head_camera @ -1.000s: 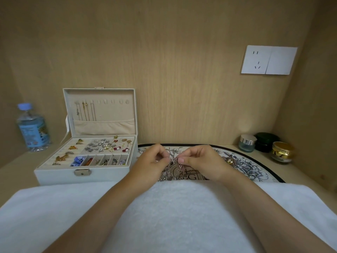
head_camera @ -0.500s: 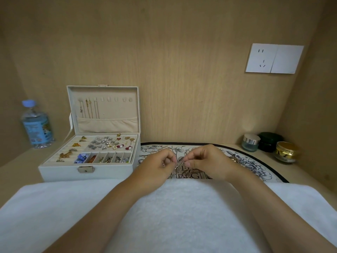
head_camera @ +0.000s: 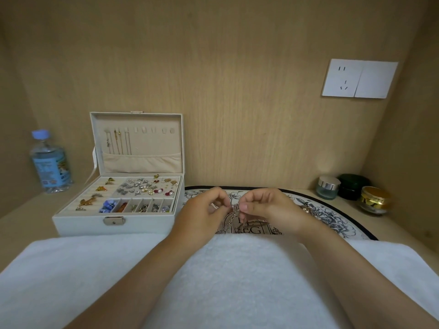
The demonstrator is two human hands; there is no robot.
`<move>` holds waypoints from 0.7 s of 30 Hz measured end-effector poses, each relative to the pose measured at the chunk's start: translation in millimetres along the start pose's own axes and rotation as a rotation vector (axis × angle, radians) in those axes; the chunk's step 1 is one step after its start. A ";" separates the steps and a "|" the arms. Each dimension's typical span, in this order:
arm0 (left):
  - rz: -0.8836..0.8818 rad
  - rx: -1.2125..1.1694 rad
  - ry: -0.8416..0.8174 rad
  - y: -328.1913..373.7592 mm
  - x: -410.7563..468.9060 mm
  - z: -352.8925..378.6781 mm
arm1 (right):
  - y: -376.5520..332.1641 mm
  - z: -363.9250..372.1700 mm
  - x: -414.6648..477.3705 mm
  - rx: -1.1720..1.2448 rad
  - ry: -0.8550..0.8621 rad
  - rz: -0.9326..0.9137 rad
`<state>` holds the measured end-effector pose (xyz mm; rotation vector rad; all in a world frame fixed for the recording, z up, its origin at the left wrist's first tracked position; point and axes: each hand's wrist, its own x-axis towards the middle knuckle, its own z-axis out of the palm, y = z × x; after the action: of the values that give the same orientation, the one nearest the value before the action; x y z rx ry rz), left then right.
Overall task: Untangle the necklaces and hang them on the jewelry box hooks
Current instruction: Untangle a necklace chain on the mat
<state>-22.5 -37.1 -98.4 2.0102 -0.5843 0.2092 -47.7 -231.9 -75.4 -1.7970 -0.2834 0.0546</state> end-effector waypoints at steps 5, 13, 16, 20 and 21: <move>0.030 -0.073 0.015 2.9 0.2 4.3 | -1.3 0.6 0.3 0.089 -0.004 -0.004; -0.039 -0.099 0.055 2.6 3.3 0.6 | 1.3 -1.9 3.7 -0.017 0.073 0.015; -0.073 -0.136 0.058 8.3 1.5 -2.6 | -0.8 -0.2 3.4 -0.048 0.103 0.011; -0.045 -0.098 0.066 10.9 0.9 -7.6 | -6.0 5.3 0.1 -0.156 0.113 -0.053; -0.019 -0.060 0.074 11.0 0.5 -8.9 | -5.6 6.2 -0.3 -0.167 0.118 -0.070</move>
<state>-26.6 -33.9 -85.2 1.9408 -0.5188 0.2509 -50.1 -224.8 -71.6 -1.9462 -0.2728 -0.1273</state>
